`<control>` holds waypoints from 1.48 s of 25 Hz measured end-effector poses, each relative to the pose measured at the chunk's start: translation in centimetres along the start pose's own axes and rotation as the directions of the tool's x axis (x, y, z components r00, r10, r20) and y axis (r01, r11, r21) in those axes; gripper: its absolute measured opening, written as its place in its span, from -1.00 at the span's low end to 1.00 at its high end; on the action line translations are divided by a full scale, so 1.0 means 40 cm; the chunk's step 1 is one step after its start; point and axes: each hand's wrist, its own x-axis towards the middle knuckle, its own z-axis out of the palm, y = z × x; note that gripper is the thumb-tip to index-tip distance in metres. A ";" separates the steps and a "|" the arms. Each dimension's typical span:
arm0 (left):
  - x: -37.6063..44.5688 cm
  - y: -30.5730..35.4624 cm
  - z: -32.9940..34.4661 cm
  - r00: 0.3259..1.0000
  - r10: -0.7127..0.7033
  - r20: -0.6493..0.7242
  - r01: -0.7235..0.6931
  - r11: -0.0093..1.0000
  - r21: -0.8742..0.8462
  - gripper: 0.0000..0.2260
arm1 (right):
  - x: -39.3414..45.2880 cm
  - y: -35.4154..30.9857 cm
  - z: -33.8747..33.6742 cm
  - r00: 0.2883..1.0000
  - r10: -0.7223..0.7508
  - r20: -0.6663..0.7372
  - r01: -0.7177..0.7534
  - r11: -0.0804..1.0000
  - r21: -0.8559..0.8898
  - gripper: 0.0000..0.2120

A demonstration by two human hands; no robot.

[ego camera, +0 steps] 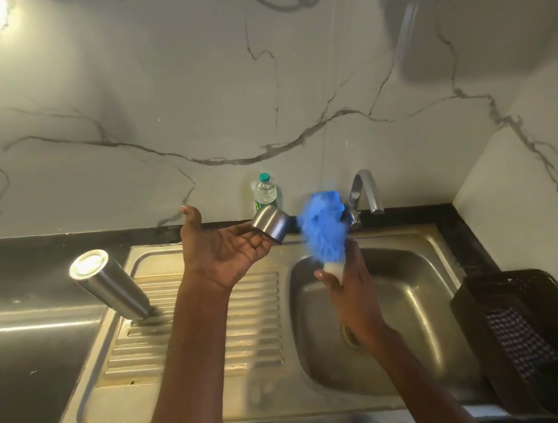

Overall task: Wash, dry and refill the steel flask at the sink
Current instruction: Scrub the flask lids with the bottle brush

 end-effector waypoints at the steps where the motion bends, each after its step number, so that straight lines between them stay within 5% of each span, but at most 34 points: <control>1: 0.003 -0.005 -0.002 1.000 -0.008 0.003 0.008 1.000 0.014 0.13 | 0.012 -0.028 -0.008 0.999 -0.019 -0.031 0.020 0.999 0.027 -0.34; 7: 0.005 -0.020 0.009 0.996 -0.091 -0.016 0.089 0.994 -0.064 0.03 | 0.029 -0.064 0.016 0.994 -0.099 0.048 0.099 0.995 -0.009 -0.39; 9: -0.007 -0.007 0.016 0.994 -0.106 -0.035 0.101 0.987 -0.124 0.00 | 0.001 -0.020 0.012 0.993 0.006 0.119 0.000 0.998 -0.056 -0.41; 11: -0.015 0.007 0.016 0.993 -0.106 -0.057 0.096 0.983 -0.160 -0.02 | -0.018 0.023 0.003 0.997 0.061 0.044 -0.057 0.995 -0.083 -0.39; 16: -0.010 0.018 0.003 0.991 -0.101 -0.085 0.085 0.981 -0.172 -0.02 | 0.003 -0.007 -0.037 0.975 0.219 -0.034 -0.211 0.963 0.169 -0.34; 21: -0.010 0.010 0.011 0.988 -0.129 -0.090 0.113 0.979 -0.170 -0.12 | 0.044 -0.106 -0.042 0.956 0.277 0.090 -0.282 0.799 0.531 -0.44; 33: -0.010 -0.010 0.018 0.982 -0.169 -0.088 0.152 0.972 -0.178 -0.05 | 0.045 -0.152 -0.002 0.975 0.221 0.039 -0.209 0.831 0.516 -0.57; 37: -0.013 -0.014 0.016 0.980 -0.170 -0.105 0.155 0.978 -0.141 -0.10 | 0.051 -0.146 -0.033 0.951 0.307 0.028 -0.268 0.777 0.569 -0.72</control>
